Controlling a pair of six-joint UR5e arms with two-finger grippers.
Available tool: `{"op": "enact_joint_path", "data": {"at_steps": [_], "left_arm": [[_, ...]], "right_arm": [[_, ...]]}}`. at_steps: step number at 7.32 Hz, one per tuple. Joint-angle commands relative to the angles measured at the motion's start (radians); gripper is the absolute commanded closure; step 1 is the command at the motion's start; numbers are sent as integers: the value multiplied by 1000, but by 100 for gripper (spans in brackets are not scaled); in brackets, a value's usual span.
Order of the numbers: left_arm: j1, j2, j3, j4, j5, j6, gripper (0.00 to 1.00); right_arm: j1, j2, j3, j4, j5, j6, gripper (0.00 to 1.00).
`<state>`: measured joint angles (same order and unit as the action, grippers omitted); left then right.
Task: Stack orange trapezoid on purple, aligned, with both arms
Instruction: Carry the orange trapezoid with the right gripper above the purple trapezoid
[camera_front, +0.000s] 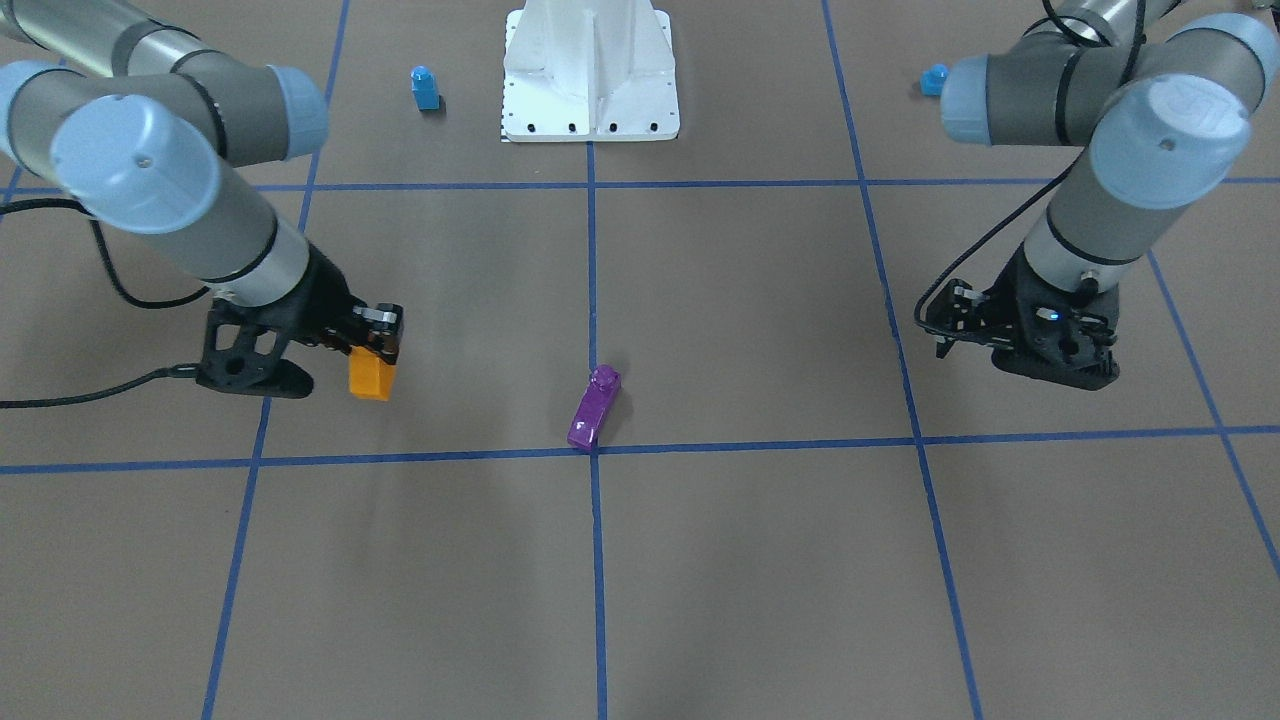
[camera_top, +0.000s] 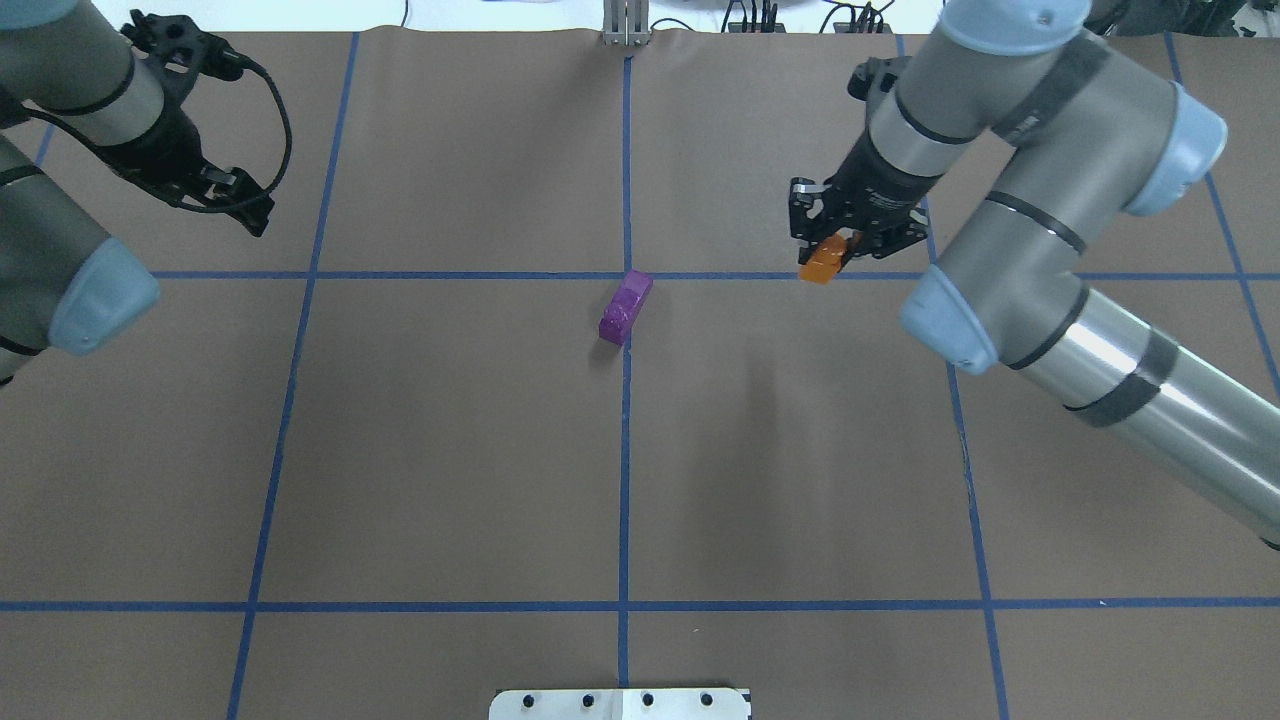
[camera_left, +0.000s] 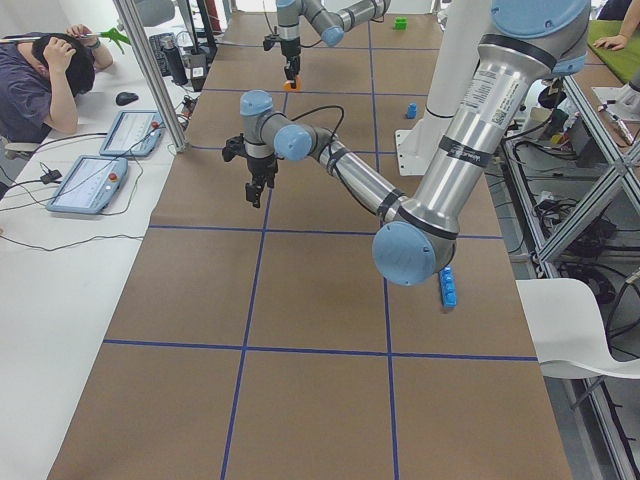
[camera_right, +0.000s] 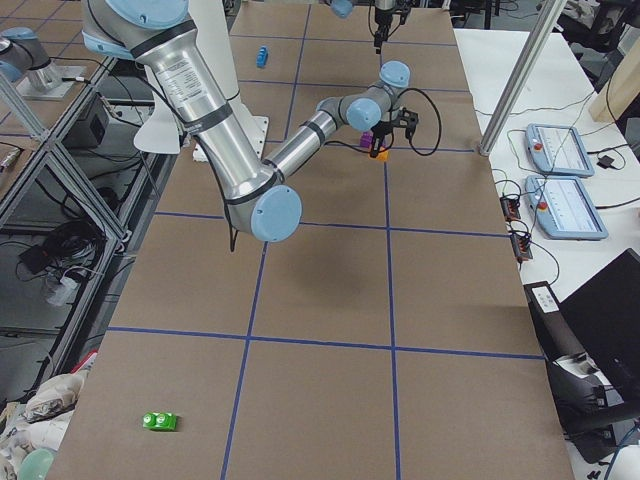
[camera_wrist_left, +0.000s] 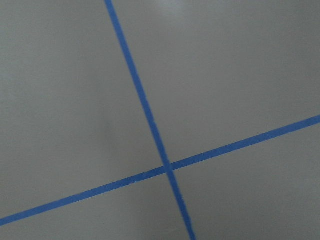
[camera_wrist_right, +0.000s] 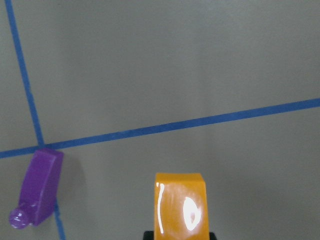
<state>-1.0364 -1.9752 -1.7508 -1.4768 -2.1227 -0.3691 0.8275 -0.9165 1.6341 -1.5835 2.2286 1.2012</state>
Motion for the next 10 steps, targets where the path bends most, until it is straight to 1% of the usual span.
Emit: {"op": "enact_joint_path", "data": {"at_steps": [1, 2, 3, 5, 7, 8, 9, 10], "left_arm": [[-69, 70, 8, -2, -16, 108, 0], [-76, 84, 8, -3, -16, 128, 0], [-77, 90, 8, -3, -16, 130, 0], [-83, 96, 10, -3, -14, 133, 0], [-83, 96, 8, -3, -14, 133, 0], [-83, 96, 8, -3, -14, 133, 0], [-83, 96, 8, -3, -14, 133, 0], [-83, 96, 10, -3, -14, 133, 0]], "right_arm": [[-117, 202, -136, -23, -124, 241, 100], [-151, 279, -220, -20, -156, 314, 100], [-168, 316, -274, -15, -173, 337, 100], [-171, 323, -312, -7, -175, 339, 100], [-175, 326, -329, 11, -175, 460, 100], [-179, 335, -355, 34, -181, 509, 100], [-183, 382, -428, 48, -187, 526, 100], [-186, 402, -456, 53, -191, 526, 100]]}}
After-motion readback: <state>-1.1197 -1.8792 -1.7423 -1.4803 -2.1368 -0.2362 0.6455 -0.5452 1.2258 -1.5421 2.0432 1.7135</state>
